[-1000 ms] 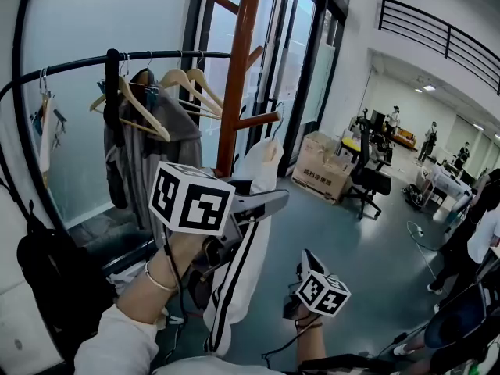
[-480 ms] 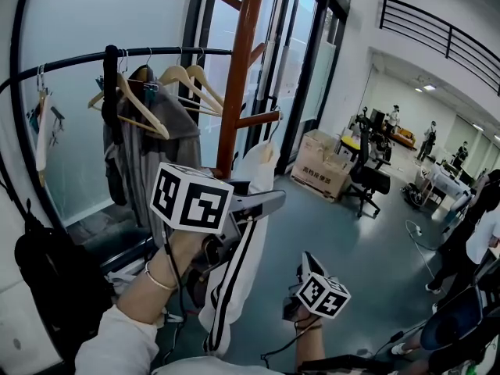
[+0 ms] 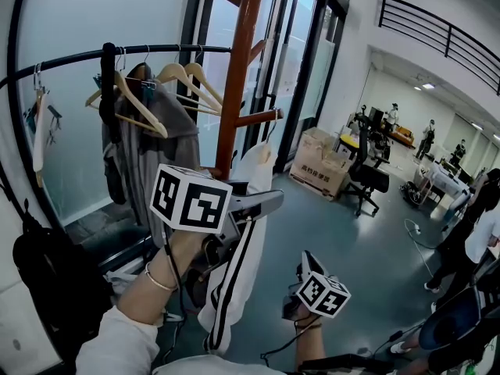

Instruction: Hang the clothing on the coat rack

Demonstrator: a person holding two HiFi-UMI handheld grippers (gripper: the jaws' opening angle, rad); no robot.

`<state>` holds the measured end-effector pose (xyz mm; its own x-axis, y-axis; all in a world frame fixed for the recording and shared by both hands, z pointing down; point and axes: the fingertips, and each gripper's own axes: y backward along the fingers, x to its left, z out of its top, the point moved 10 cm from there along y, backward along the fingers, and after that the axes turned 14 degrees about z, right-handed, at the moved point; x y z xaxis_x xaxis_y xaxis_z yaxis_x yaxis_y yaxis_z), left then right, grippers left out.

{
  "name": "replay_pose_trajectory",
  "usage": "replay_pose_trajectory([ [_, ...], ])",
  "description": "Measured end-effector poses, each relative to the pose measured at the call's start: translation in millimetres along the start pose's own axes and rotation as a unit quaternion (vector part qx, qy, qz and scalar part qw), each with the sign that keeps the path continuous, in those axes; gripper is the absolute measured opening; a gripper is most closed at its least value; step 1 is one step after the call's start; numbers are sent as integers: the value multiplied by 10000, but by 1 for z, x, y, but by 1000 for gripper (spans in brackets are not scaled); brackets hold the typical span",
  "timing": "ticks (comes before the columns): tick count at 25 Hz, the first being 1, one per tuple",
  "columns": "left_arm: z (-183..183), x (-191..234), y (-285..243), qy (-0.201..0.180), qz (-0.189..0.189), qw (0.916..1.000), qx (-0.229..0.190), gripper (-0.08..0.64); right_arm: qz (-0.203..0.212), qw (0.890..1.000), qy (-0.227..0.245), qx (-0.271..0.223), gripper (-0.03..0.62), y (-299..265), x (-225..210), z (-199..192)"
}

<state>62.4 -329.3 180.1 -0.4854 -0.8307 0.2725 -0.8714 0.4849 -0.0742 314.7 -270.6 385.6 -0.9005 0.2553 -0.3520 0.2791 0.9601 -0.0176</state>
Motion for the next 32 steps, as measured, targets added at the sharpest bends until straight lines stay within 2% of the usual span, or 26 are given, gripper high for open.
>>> replay_pose_trajectory([
  [25, -25, 25, 8, 234, 725, 9971, -24, 189, 91, 9995, -83, 287, 23, -4, 7, -20],
  [28, -24, 24, 11, 127, 829, 9965, -44, 195, 110, 9994, -79, 324, 23, -4, 10, -21],
  [32, -31, 25, 15, -59, 1167, 9931, -43, 218, 164, 9992, -61, 354, 23, -5, 12, -22],
])
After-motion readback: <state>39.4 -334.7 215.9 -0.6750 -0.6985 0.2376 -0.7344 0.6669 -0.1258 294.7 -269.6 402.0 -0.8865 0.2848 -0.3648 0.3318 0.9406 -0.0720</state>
